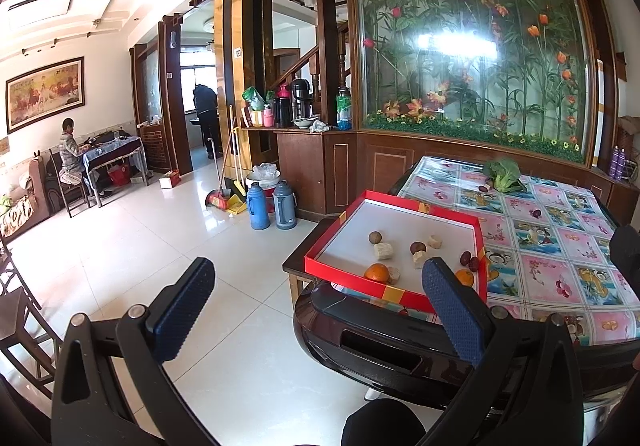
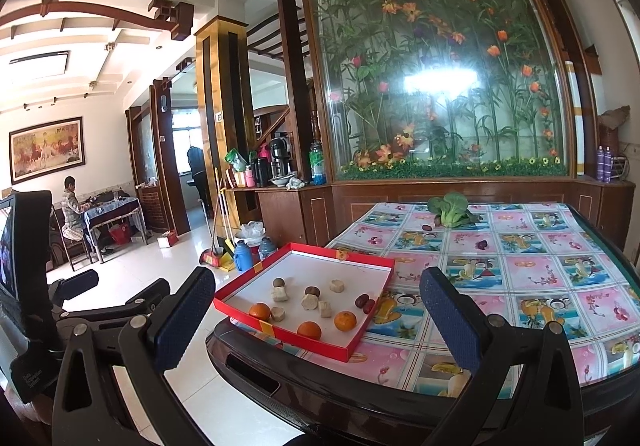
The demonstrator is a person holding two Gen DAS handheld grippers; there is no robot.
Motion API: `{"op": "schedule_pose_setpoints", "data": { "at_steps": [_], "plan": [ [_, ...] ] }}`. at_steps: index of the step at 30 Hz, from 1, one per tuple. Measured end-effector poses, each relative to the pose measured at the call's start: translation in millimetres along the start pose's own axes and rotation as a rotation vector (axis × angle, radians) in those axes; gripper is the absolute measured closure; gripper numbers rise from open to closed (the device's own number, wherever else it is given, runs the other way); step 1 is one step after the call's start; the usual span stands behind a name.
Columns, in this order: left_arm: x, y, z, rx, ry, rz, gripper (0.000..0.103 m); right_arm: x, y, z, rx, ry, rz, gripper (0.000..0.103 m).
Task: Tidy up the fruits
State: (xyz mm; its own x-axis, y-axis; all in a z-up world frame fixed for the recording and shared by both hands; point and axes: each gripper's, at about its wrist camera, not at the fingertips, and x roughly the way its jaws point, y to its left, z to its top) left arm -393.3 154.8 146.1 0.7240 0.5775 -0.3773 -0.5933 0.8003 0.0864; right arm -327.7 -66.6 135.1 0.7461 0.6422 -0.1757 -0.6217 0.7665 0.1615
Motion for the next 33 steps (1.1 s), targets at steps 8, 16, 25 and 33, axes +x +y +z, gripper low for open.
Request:
{"op": "schedule_pose_setpoints", "data": {
  "at_steps": [8,16,25,33],
  "plan": [
    [1.5,-0.6,-0.9,0.004,0.002,-0.005,0.000,0.6,0.6,0.1,0.002,0.002,-0.001,0.001],
    [2.1,-2.1,-3.5,0.008,0.003,-0.005,0.000,0.0,1.4,-1.3,0.000,-0.006,-0.002,0.001],
    [1.9,-3.0,-3.6,0.007,0.004,-0.007,0.000,0.5,1.1,-1.8,0.001,-0.004,-0.003,0.001],
    [1.5,-3.3,-2.8,0.000,0.005,-0.006,0.000,2.6,-0.5,-1.1,0.005,0.018,-0.001,0.001]
  ]
}}
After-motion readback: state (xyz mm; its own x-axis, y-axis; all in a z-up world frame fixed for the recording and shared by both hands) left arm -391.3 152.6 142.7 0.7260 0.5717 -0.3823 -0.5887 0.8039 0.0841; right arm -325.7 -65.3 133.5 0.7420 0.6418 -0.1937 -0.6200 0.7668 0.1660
